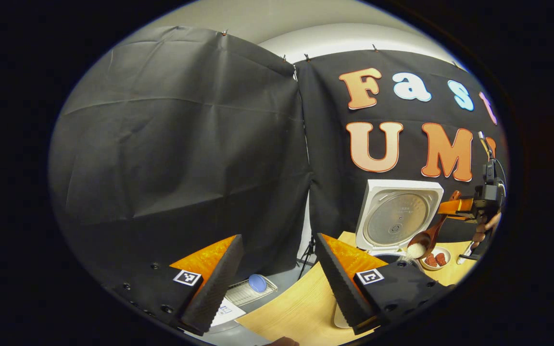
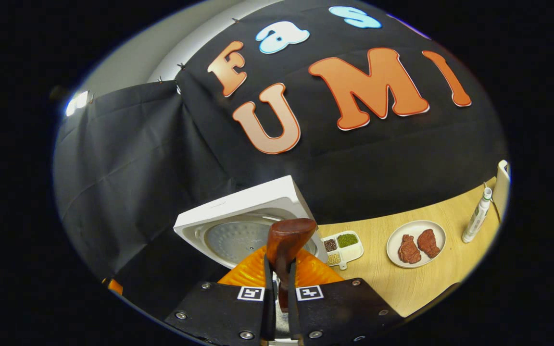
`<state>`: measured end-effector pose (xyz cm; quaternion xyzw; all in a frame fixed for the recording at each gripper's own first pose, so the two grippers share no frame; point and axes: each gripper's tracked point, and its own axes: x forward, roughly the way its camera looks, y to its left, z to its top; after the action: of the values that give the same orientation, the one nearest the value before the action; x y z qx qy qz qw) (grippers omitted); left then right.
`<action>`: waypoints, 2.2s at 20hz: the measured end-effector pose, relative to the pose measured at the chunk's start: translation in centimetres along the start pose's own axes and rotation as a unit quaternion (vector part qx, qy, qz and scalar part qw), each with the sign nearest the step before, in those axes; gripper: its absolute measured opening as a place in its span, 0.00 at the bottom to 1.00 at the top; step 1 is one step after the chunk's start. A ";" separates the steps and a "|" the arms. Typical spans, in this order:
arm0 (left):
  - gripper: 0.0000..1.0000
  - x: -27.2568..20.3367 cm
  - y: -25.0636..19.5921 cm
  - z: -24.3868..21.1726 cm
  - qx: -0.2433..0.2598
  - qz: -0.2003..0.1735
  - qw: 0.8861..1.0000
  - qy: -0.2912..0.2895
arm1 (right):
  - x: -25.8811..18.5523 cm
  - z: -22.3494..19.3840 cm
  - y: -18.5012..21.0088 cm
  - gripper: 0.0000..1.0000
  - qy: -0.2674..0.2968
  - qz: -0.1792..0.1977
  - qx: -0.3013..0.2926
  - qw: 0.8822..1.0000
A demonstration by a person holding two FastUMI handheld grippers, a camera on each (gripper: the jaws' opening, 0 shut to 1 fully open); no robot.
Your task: Close the left gripper, press the button to open the rice cooker; take a wooden spoon from the chopstick holder with the right hand, scoop a spoonful of rice and pour it into the rice cooker, then put the wooden spoon back into the chopstick holder.
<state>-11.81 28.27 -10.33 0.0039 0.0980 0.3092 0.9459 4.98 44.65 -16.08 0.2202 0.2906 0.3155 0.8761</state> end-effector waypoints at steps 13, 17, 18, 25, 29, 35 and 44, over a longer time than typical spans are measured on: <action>0.99 -0.2 -0.1 0.1 0.003 -0.002 1.000 -0.005 | -1.1 1.4 2.7 0.10 -0.036 0.019 -0.132 0.990; 0.99 -0.3 0.0 0.0 0.003 -0.001 1.000 -0.005 | -1.4 1.6 4.3 0.10 -0.055 0.022 -0.205 0.977; 0.99 -0.3 -0.1 0.1 0.003 -0.001 1.000 -0.006 | -1.5 1.7 4.7 0.10 -0.060 0.023 -0.222 0.973; 1.00 -0.2 -0.1 -0.3 0.003 0.003 1.000 -0.006 | -2.8 1.1 7.4 0.10 -0.080 0.052 -0.305 0.947; 0.99 -0.2 -0.4 -0.6 0.009 -0.007 1.000 -0.004 | -3.7 1.5 6.4 0.10 -0.071 0.055 -0.265 0.960; 0.99 -0.1 -3.7 -0.3 0.017 -0.053 0.998 -0.002 | -7.2 3.1 0.2 0.10 -0.056 0.026 -0.105 0.993; 1.00 -0.8 -12.1 -1.5 0.029 -0.124 0.992 0.022 | -16.6 3.7 -14.2 0.10 -0.077 -0.076 0.092 0.990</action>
<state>-5.64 17.97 -12.49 0.0129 0.1272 0.1870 0.9740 2.88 22.60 -15.30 0.3009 0.2665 0.2016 0.8932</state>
